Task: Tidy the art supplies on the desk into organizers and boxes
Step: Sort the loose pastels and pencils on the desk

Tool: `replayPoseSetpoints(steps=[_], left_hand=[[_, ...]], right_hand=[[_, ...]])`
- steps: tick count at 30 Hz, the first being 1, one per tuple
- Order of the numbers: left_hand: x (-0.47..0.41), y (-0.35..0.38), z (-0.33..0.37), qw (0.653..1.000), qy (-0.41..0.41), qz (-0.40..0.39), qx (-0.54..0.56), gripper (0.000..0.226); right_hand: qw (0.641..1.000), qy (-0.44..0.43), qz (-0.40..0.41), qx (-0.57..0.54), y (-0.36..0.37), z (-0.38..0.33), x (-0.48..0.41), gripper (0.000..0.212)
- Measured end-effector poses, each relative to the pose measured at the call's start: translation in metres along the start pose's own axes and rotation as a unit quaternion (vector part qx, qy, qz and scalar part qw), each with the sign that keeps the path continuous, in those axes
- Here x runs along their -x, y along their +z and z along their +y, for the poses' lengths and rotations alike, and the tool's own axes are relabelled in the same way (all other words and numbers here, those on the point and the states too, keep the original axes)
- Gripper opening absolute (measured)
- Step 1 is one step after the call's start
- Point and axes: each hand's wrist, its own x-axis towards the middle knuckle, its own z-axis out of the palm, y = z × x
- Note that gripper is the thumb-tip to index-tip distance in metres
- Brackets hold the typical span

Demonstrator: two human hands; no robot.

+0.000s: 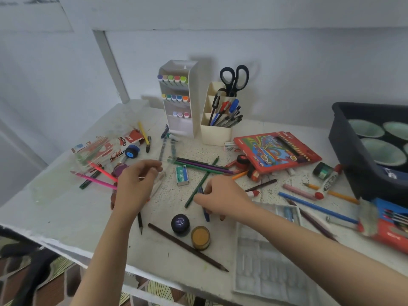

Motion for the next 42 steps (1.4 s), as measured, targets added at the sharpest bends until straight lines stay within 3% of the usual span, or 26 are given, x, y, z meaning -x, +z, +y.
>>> replayPoseSetpoints(steps=[7,13,20,22,26,30,34,42], left_hand=[[0.007,0.033,0.028,0.996,0.034,-0.078,0.027,0.023],[0.012,0.067,0.05,0.981,0.094,-0.172,0.005,0.024],[0.03,0.098,0.064,0.936,0.168,-0.308,-0.038,0.03],[0.035,0.104,0.066,0.924,0.19,-0.328,-0.056,0.032],[0.037,0.112,0.068,0.918,0.208,-0.329,-0.071,0.025],[0.038,0.11,0.068,0.921,0.206,-0.324,-0.059,0.024],[0.036,0.105,0.067,0.924,0.208,-0.311,-0.074,0.035],[0.037,0.098,0.063,0.927,0.201,-0.306,-0.08,0.033]], right_hand=[[0.986,-0.018,0.097,-0.138,-0.039,0.035,0.029,0.01],[0.978,-0.032,0.18,-0.105,-0.06,0.076,0.067,0.012],[0.954,-0.03,0.267,-0.133,-0.056,0.112,0.107,0.021],[0.953,-0.036,0.287,-0.089,-0.052,0.114,0.116,0.017],[0.947,-0.069,0.302,0.088,-0.042,0.111,0.125,0.012],[0.92,-0.079,0.307,0.232,-0.034,0.108,0.125,0.022],[0.925,-0.079,0.276,0.247,-0.03,0.107,0.128,0.027],[0.956,-0.058,0.219,0.184,-0.031,0.108,0.13,0.047]])
